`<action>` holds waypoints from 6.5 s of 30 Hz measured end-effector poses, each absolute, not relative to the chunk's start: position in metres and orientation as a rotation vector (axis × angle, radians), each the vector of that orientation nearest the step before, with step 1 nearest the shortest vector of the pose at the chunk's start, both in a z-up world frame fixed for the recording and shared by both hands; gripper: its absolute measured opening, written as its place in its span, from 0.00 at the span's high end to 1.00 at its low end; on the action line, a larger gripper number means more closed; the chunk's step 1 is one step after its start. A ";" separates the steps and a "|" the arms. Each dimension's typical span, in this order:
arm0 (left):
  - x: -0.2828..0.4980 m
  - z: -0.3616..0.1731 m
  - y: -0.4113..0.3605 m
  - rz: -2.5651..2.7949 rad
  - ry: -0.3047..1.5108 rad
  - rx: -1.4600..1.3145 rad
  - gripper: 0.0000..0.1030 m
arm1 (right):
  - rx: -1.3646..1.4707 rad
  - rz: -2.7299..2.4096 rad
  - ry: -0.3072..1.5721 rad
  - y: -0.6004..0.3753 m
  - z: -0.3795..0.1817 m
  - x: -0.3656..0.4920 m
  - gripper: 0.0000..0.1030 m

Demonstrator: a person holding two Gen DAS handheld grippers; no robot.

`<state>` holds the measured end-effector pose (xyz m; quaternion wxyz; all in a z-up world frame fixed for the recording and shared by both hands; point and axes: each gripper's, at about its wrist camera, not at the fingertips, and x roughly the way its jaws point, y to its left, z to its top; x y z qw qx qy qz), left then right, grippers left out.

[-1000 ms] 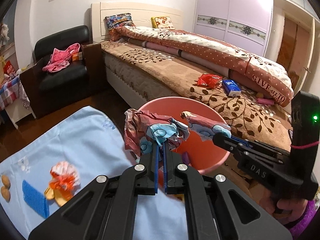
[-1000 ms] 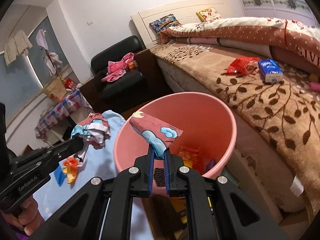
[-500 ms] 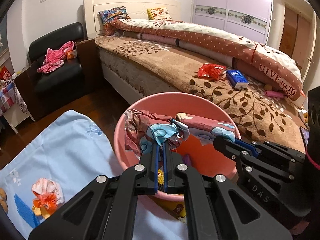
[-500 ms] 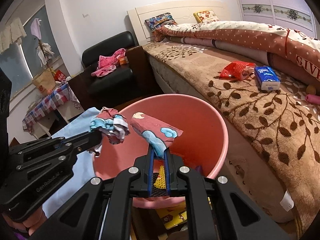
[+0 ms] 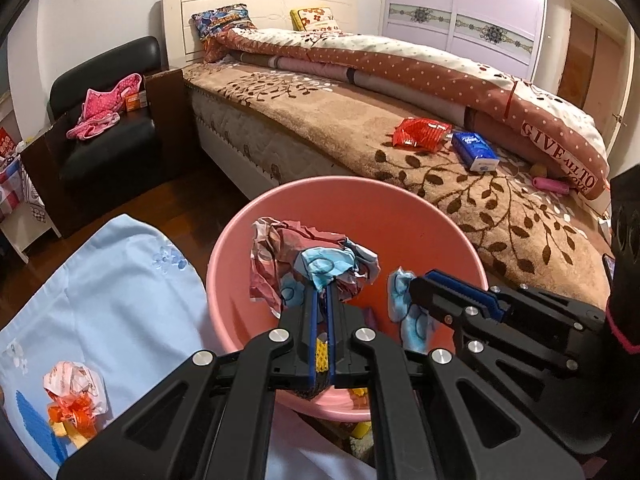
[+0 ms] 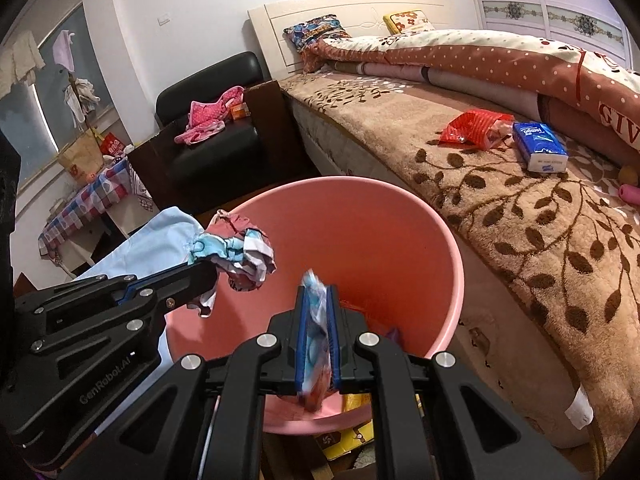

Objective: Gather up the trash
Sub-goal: 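Open both grippers to drop the wrappers into the bucket, then move both open grippers back over the trash on the blue cloth, then grasp the yellow peel with the left gripper while the right gripper grasps the clear bag with orange net, then carry the peel and clear bag in both grippers over the pink bucket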

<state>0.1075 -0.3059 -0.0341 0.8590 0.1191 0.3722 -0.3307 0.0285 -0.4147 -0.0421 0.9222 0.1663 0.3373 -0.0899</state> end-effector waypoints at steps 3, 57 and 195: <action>0.108 -0.037 -0.303 -0.694 0.799 0.253 0.96 | 0.342 -0.186 0.692 -0.415 -0.042 0.029 0.91; 0.052 0.016 -0.178 -0.595 0.753 0.039 0.64 | 0.335 -0.132 0.590 -0.361 0.006 -0.025 0.56; 0.072 0.000 -0.095 -0.377 0.878 -0.111 0.98 | 0.333 0.107 0.603 -0.300 0.003 0.005 0.71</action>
